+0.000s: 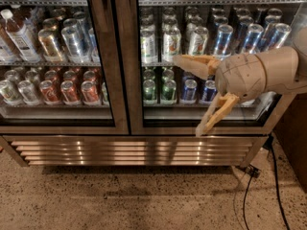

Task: Open left fridge door

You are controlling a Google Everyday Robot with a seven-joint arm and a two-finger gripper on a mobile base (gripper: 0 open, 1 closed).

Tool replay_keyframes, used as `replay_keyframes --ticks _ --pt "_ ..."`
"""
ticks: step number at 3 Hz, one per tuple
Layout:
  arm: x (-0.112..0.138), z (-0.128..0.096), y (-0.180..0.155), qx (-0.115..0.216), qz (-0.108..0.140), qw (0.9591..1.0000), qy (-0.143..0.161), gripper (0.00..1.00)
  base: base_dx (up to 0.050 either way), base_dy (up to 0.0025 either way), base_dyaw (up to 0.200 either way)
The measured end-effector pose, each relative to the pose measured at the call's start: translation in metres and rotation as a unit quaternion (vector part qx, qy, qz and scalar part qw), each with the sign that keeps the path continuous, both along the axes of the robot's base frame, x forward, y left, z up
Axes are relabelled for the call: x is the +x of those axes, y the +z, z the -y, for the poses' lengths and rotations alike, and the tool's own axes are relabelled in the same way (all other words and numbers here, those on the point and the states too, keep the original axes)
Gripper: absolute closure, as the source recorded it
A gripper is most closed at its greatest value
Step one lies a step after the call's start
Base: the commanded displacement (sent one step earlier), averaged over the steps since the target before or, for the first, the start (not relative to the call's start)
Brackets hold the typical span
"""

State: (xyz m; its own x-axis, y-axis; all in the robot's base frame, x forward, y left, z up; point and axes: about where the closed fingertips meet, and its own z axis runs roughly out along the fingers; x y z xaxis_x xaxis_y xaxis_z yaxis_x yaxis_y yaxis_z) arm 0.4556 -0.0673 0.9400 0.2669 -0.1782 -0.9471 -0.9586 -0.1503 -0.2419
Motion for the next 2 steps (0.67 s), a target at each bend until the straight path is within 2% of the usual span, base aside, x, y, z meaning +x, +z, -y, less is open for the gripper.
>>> replay_keyframes --ticks 1,2 --pt "0.0003 -0.0002 0.0033 0.063 -0.014 0.9975 0.029 0.0 0.0 0.0 0.0" --pt "0.001 0.0005 0.0053 0.097 -0.022 0.994 0.045 0.0 0.0 0.0 0.0"
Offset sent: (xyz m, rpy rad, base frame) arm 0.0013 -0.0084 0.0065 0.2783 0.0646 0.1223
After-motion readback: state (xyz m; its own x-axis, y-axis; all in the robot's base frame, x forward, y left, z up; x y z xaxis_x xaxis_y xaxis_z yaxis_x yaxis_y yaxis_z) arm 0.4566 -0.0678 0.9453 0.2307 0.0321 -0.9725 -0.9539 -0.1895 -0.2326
